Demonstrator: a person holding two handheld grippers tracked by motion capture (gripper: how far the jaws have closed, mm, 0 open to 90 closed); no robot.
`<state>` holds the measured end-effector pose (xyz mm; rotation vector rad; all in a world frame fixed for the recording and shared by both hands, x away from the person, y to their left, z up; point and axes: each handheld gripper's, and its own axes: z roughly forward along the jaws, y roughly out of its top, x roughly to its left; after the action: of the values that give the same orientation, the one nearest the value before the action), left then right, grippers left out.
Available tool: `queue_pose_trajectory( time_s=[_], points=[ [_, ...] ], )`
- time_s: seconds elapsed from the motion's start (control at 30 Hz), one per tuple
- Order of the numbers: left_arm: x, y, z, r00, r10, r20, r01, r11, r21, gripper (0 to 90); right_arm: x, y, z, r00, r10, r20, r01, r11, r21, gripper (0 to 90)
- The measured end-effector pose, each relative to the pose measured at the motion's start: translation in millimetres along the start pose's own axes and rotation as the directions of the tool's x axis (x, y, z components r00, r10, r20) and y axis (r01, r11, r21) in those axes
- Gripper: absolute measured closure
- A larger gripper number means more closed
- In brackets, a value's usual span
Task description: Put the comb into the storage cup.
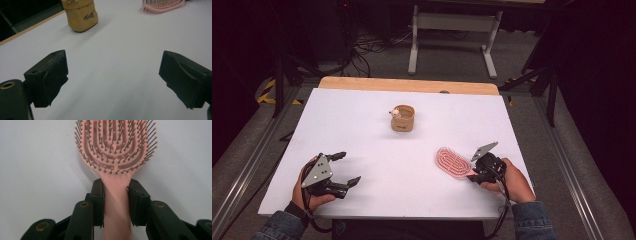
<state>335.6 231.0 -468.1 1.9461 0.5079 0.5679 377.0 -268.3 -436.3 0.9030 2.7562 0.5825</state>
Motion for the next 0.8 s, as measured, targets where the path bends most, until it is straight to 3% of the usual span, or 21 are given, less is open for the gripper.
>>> queue_pose_trajectory(
  time_s=[0.2,0.33,0.37,0.4,0.47,0.67,0.77,0.8],
  points=[
    [0.6,0.1,-0.4,1.0,0.003,0.0,-0.003,1.0,-0.001,9.5,-0.3,0.5,2.5,0.9999,-0.01,0.011,0.011,0.999,-0.051,69.4],
    [0.3,0.1,-0.4,1.0,0.003,0.0,-0.003,1.0,0.0,9.8,0.1,-0.6,2.8,0.9973,-0.057,0.045,0.063,0.989,-0.134,69.5],
    [0.3,0.1,-0.4,1.0,0.003,0.0,-0.003,1.0,0.0,9.8,0.1,-0.6,2.8,0.9973,-0.057,0.045,0.063,0.989,-0.134,69.5],
    [0.2,0.2,-0.4,1.0,0.003,0.0,-0.003,1.0,-0.001,9.8,0.3,-0.1,1.7,0.9968,-0.058,0.055,0.067,0.982,-0.176,69.6],
    [0.0,0.2,-0.3,1.0,0.003,0.001,-0.003,1.0,0.0,9.8,0.7,0.4,0.8,0.9965,-0.05,0.068,0.063,0.976,-0.21,69.6],
    [-0.2,0.2,-0.1,1.0,0.0,0.005,0.0,1.0,0.001,9.8,-0.3,0.6,0.5,0.9958,-0.022,0.088,0.045,0.963,-0.267,69.7],
    [0.2,0.1,-0.2,1.0,0.0,0.004,0.0,1.0,0.001,9.8,0.0,0.7,-0.9,0.9941,-0.004,0.108,0.038,0.951,-0.307,69.8],
    [0.3,0.0,-0.2,1.0,0.0,0.003,0.0,1.0,0.002,9.8,-0.3,0.6,-2.4,0.9927,0.006,0.12,0.036,0.94,-0.34,69.8]
  ],
)
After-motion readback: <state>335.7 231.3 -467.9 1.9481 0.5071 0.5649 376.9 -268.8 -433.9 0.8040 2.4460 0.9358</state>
